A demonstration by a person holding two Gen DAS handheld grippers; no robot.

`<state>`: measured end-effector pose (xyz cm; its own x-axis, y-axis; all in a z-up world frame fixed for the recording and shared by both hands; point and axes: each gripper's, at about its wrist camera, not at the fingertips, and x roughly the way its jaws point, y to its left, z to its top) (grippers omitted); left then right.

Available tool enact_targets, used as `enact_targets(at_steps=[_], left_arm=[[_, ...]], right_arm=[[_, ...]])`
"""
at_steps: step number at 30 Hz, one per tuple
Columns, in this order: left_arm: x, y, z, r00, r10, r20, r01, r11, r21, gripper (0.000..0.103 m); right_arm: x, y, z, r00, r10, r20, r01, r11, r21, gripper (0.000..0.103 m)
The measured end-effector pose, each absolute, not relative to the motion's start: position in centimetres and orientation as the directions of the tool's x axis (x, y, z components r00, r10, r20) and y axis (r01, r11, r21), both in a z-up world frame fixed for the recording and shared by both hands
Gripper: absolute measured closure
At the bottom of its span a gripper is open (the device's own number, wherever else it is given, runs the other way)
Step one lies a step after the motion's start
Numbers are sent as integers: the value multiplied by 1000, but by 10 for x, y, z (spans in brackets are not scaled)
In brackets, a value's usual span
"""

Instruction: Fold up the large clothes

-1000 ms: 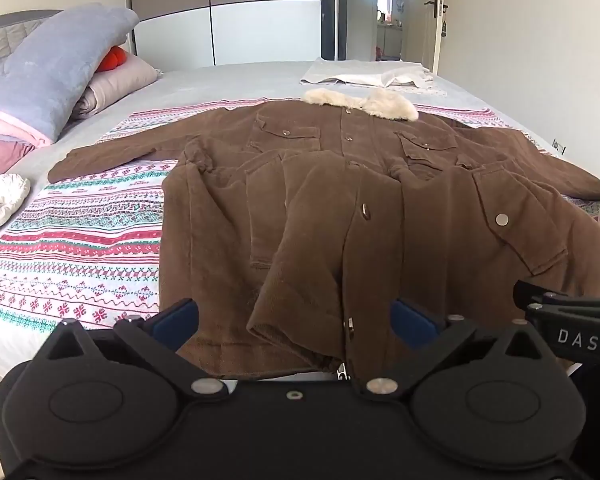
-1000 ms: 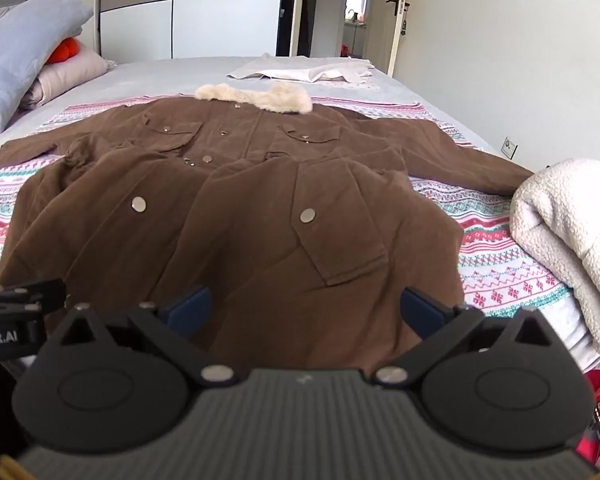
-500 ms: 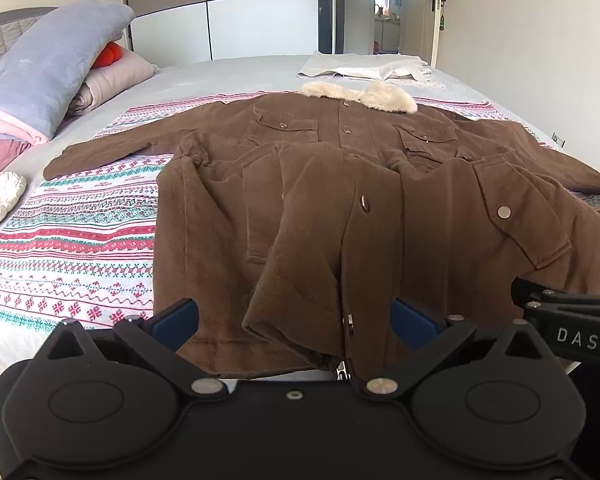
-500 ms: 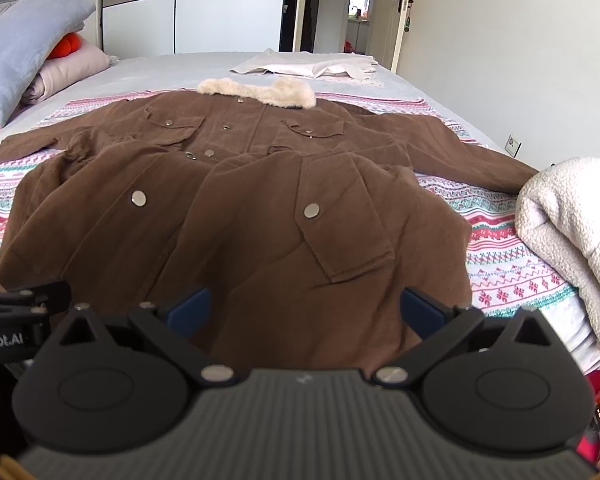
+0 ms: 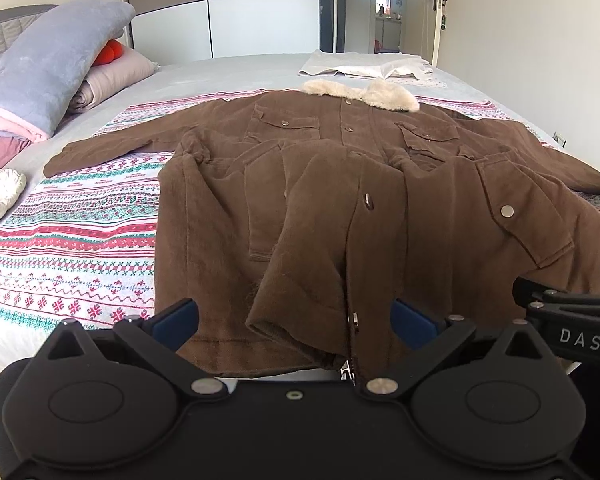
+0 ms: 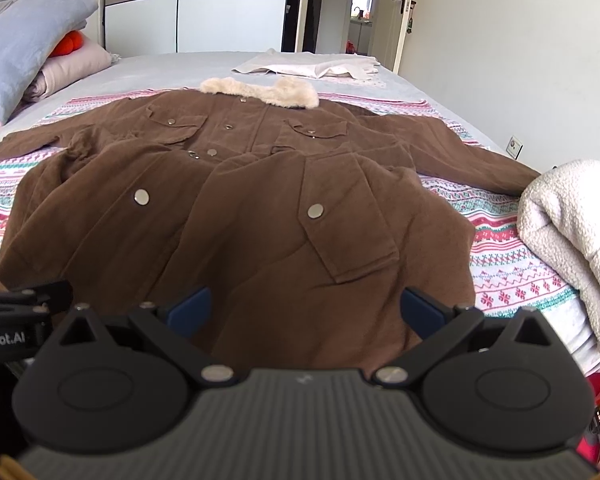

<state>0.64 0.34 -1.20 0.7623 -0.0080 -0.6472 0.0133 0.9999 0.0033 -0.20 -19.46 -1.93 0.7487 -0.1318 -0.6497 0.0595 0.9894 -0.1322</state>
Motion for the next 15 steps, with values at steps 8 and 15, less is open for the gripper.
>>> enact_targets(at_steps=[8, 15], left_arm=[[5, 5, -13, 764, -8, -646, 11, 1000, 0, 0], [5, 5, -12, 763, -9, -646, 12, 1000, 1, 0]], right_arm=[[-2, -194, -18, 749, -134, -649, 60, 989, -134, 0], [-3, -194, -17, 748, -135, -650, 59, 989, -137, 0]])
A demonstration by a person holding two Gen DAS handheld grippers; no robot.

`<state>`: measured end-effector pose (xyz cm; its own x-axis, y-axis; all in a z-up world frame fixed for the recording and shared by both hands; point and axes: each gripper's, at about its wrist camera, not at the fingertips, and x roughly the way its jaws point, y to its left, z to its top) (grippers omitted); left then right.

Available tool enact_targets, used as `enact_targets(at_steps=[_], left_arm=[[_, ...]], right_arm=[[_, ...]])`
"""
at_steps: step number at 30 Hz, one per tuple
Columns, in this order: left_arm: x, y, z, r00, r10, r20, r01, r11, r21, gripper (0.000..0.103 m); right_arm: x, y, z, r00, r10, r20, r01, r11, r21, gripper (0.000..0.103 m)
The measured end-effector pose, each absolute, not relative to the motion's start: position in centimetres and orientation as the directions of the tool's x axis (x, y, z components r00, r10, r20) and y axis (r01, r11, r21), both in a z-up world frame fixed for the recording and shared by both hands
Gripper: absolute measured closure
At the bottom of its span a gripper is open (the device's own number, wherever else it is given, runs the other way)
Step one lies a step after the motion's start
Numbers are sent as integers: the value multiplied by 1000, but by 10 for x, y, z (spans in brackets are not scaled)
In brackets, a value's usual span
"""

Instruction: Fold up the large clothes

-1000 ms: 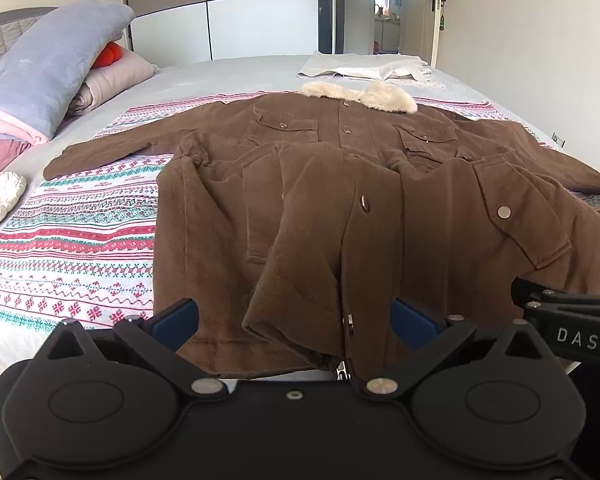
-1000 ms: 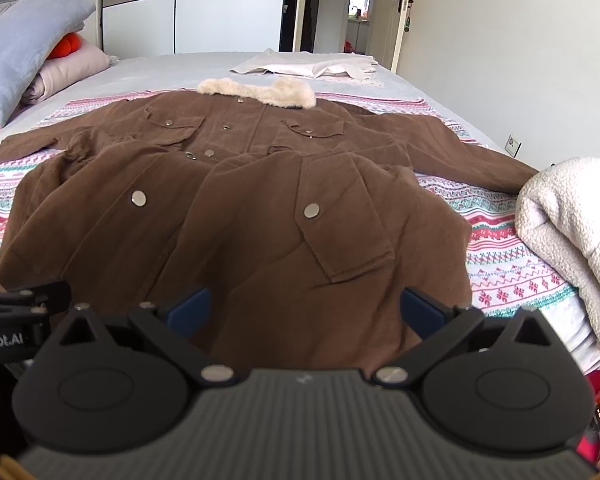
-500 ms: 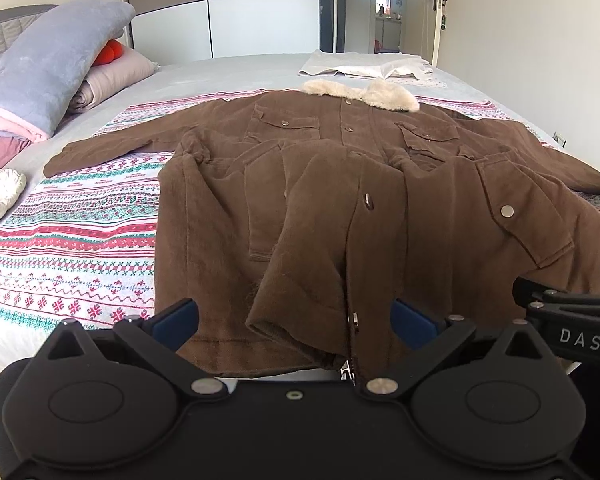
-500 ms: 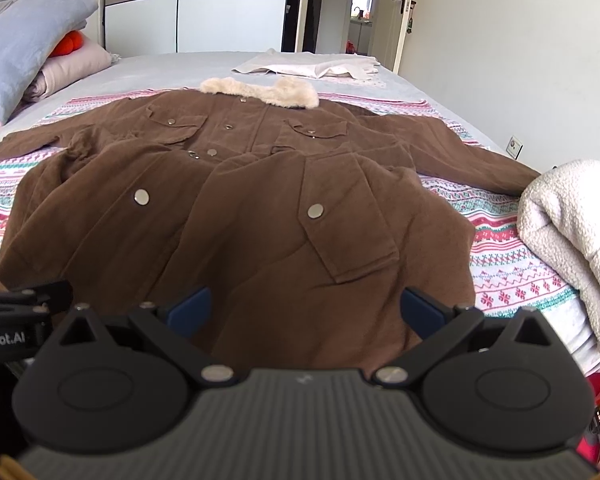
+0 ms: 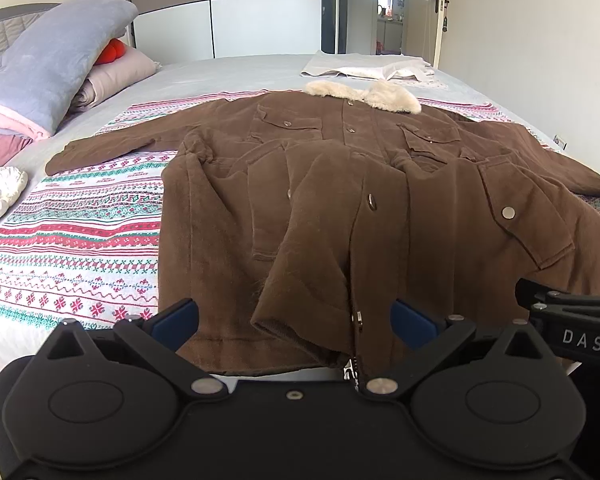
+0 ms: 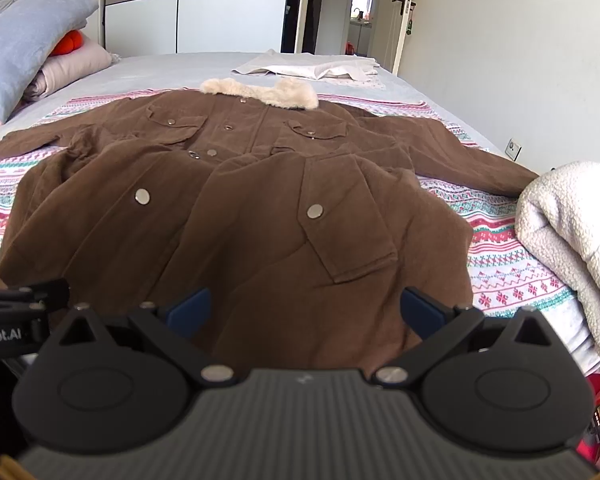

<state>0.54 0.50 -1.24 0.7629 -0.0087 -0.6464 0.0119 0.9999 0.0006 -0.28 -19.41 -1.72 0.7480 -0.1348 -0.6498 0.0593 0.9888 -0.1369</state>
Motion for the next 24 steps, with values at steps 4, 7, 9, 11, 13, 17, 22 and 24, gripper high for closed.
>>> enact_targets(at_steps=[4, 7, 9, 11, 13, 17, 22, 24], left_arm=[[5, 5, -12, 763, -9, -646, 12, 1000, 0, 0], [5, 6, -12, 764, -10, -646, 12, 1000, -1, 0], [5, 6, -12, 763, -9, -646, 11, 1000, -1, 0], [5, 6, -12, 763, -9, -646, 11, 1000, -1, 0], [5, 6, -12, 763, -9, -646, 12, 1000, -1, 0], [5, 7, -12, 763, -9, -646, 12, 1000, -1, 0], [5, 7, -12, 763, -10, -646, 12, 1000, -2, 0], [5, 7, -12, 763, -10, -646, 12, 1000, -1, 0]], right_arm=[[-3, -194, -17, 748, -135, -649, 59, 989, -138, 0], [-3, -194, -17, 748, -135, -650, 56, 988, -141, 0], [-2, -193, -17, 747, -136, -650, 56, 988, -142, 0], [-2, -193, -18, 747, -137, -650, 56, 988, -143, 0], [-2, -193, -18, 747, -136, -650, 56, 988, -143, 0], [-2, -193, -18, 747, -137, -650, 56, 988, -144, 0], [-3, -193, -18, 748, -137, -650, 56, 988, -143, 0], [-2, -193, -18, 746, -139, -651, 58, 988, -144, 0]])
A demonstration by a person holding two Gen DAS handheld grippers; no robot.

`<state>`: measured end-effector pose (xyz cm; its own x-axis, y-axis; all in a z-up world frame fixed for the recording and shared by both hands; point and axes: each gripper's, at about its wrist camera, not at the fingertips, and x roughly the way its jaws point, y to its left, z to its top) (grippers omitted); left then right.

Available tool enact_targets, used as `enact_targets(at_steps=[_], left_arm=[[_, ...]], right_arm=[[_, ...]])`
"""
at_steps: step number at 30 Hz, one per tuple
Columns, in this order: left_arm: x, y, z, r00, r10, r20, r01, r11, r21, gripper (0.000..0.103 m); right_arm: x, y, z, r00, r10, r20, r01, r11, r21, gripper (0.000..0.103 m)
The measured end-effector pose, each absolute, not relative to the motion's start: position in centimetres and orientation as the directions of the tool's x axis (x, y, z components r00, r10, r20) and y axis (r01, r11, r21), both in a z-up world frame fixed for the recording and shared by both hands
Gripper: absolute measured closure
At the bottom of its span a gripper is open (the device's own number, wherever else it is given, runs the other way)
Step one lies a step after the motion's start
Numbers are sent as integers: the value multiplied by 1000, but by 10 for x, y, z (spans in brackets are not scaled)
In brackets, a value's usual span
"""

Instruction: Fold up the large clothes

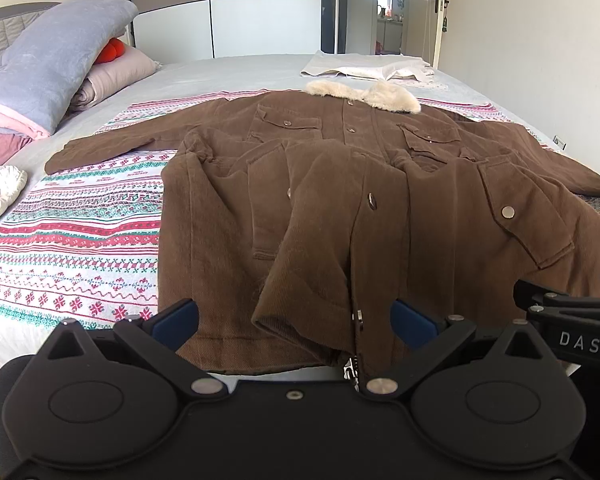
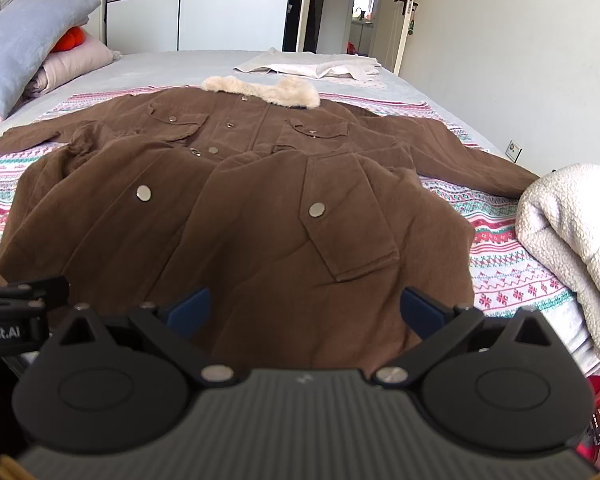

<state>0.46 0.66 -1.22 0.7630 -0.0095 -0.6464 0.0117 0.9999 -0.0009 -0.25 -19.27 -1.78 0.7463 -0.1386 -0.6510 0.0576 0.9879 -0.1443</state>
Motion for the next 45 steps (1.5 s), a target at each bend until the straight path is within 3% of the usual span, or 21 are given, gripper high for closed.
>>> enact_targets(at_steps=[9, 17, 23, 26, 36, 37, 38, 39, 40, 41, 42, 43, 45], left_arm=[[5, 17, -17, 754, -9, -657, -4, 1000, -19, 0], [24, 66, -14, 785, -113, -609, 45, 991, -126, 0], [60, 120, -11, 717, -249, -652, 92, 960, -265, 0], [65, 139, -9, 741, -229, -631, 39, 953, -301, 0], [84, 163, -75, 611, -479, -630, 20, 805, -593, 3], [83, 161, -79, 613, -493, -617, 27, 794, -607, 9], [80, 159, -80, 624, -495, -605, 40, 793, -608, 16], [78, 159, -79, 630, -503, -592, 59, 791, -610, 41], [77, 158, -79, 625, -523, -580, 72, 779, -623, 68], [76, 160, -79, 623, -542, -563, 74, 758, -648, 79], [73, 163, -76, 628, -551, -549, 75, 746, -662, 91], [69, 165, -70, 640, -549, -538, 80, 744, -663, 93], [52, 172, -48, 680, -539, -497, 117, 749, -652, 95]], right_arm=[[0, -194, -21, 748, -140, -649, 64, 988, -139, 0], [5, -233, -7, 800, -126, -587, 88, 992, -92, 0], [27, -279, -13, 729, -151, -667, 123, 988, -89, 0], [28, -294, -20, 715, -86, -694, 95, 995, -25, 0], [31, -353, -62, 664, 156, -731, 110, 947, 302, 0], [32, -357, -69, 659, 181, -730, 113, 936, 334, 1], [32, -361, -73, 660, 211, -721, 109, 923, 370, 5], [32, -363, -77, 669, 237, -704, 104, 909, 404, 10], [31, -364, -79, 684, 256, -683, 89, 900, 426, 30], [28, -363, -78, 700, 284, -656, 59, 892, 448, 57], [26, -362, -75, 706, 316, -634, 31, 880, 473, 72], [22, -361, -72, 712, 355, -606, -1, 863, 505, 93], [13, -364, -59, 734, 408, -544, -50, 830, 555, 95]])
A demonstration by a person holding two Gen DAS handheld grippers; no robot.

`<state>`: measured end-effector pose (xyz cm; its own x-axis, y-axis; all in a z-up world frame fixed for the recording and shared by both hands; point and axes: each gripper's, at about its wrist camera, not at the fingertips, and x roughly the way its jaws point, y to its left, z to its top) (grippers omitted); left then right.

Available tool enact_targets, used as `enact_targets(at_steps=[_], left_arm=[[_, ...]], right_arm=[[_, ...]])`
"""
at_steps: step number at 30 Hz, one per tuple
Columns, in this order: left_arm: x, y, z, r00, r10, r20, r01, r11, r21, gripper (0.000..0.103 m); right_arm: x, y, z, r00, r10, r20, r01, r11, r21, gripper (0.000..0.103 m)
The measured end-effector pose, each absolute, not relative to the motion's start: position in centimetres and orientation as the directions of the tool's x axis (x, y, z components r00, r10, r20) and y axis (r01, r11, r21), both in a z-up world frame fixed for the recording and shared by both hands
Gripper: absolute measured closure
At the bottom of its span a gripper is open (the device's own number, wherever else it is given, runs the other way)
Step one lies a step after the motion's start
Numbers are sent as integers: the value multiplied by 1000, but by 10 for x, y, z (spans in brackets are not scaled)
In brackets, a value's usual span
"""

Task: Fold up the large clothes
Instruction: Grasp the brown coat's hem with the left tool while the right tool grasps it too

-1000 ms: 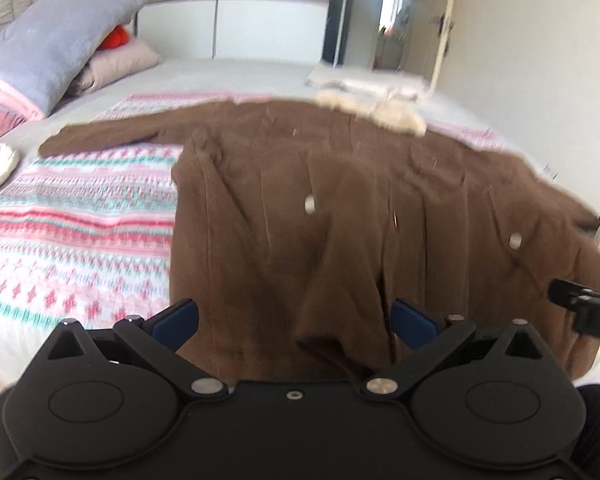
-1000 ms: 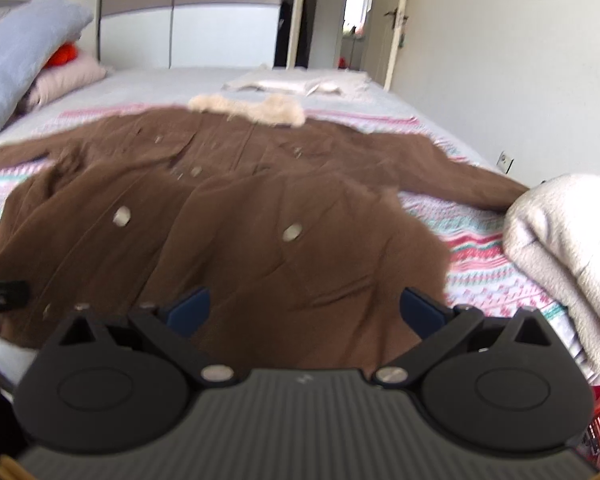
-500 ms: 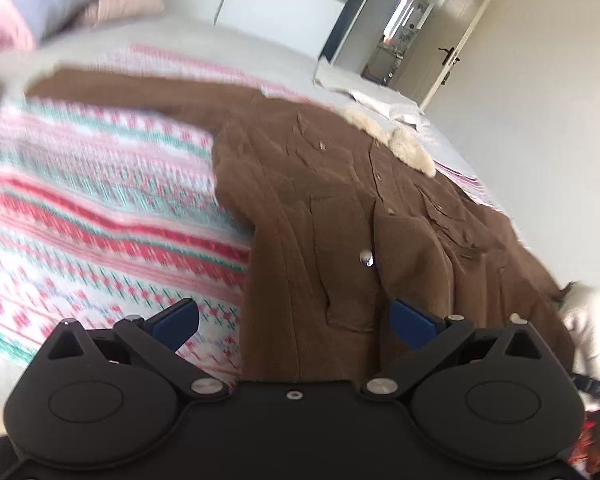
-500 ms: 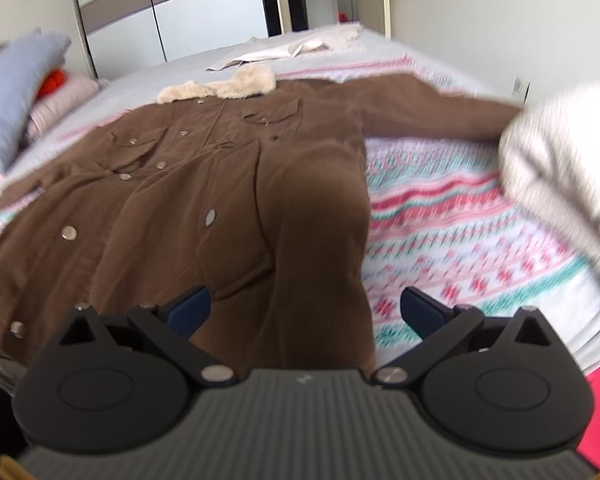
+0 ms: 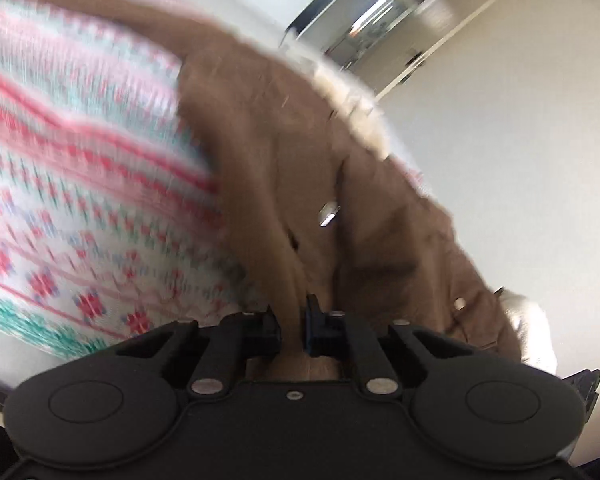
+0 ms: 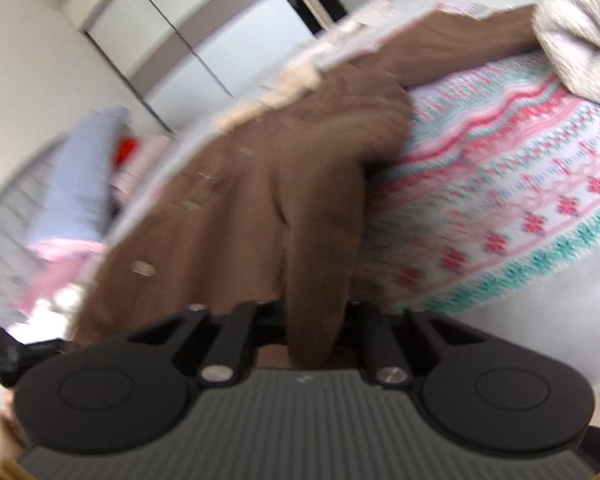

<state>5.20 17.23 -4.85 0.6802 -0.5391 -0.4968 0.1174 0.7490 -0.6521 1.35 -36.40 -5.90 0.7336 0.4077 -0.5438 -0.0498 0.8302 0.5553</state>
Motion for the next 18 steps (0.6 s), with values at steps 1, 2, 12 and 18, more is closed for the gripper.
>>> enact_targets(at_steps=[1, 2, 12, 18], left_arm=[[43, 177, -36, 701, -532, -475, 132, 751, -647, 95], [35, 184, -24, 726, -516, -454, 137, 757, -639, 96], [18, 229, -24, 716, -219, -663, -40, 935, -353, 90], [22, 229, -69, 622, -65, -780, -123, 976, -180, 63]], right_arm=[[8, -366, -49, 751, 414, -515, -70, 825, 561, 96], [2, -368, -36, 769, 418, -484, -90, 820, 566, 97], [-2, -402, 14, 795, 186, -577, 120, 885, 450, 91], [3, -386, -24, 656, 8, -754, 248, 942, 226, 42]])
